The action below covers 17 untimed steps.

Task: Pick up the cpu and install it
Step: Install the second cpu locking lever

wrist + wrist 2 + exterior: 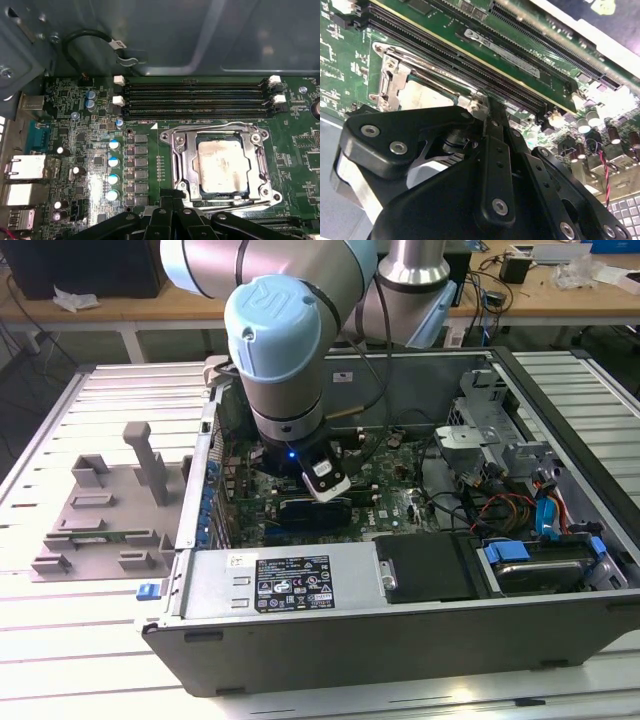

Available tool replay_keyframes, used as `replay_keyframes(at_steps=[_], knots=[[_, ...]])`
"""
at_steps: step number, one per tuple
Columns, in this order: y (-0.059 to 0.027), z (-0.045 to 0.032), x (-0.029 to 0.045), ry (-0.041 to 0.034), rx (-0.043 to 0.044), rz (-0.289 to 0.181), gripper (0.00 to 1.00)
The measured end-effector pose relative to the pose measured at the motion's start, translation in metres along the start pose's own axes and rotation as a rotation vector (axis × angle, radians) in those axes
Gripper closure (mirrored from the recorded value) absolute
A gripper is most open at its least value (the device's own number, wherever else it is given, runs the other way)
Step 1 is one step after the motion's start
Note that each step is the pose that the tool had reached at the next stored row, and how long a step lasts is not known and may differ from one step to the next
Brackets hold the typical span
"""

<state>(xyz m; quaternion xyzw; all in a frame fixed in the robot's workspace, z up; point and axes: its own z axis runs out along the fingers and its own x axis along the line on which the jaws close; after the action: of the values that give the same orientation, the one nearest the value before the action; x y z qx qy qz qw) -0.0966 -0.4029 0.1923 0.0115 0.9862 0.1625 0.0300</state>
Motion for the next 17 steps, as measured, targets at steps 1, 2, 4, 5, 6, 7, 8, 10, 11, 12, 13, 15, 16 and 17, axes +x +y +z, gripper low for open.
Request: replay_keyframes(at_steps=[1, 2, 4, 5, 6, 7, 8, 10, 11, 12, 13, 15, 16, 17], knots=[[0.0001, -0.0001, 0.0000, -0.0003, 0.0011, 0.000, 0.89], [0.0003, -0.0007, -0.0001, -0.0005, 0.0015, 0.000, 0.89], [0.0026, -0.0072, -0.0005, -0.0003, 0.0058, 0.000, 0.89], [0.0048, -0.0134, -0.0008, -0.0005, 0.0125, -0.001, 0.89], [0.0058, -0.0157, -0.0009, -0.0007, 0.0206, -0.001, 0.89], [0.0064, -0.0168, -0.0010, -0.0009, 0.0347, -0.002, 0.89], [0.0070, -0.0174, -0.0010, -0.0012, 0.0645, -0.004, 0.89], [0.0084, -0.0174, -0.0014, -0.0018, 0.1046, -0.006, 0.89], [0.0118, -0.0160, -0.0038, -0.0019, 0.1062, -0.006, 0.89], [0.0155, -0.0145, -0.0083, -0.0020, 0.1064, -0.006, 0.89], [0.0199, -0.0128, -0.0130, -0.0018, 0.1069, -0.006, 0.89], [0.0259, -0.0104, -0.0174, -0.0020, 0.1074, -0.006, 0.89], [0.0307, -0.0087, -0.0203, -0.0019, 0.1084, -0.006, 0.89], [0.0338, -0.0075, -0.0222, -0.0020, 0.1087, -0.006, 0.89]])
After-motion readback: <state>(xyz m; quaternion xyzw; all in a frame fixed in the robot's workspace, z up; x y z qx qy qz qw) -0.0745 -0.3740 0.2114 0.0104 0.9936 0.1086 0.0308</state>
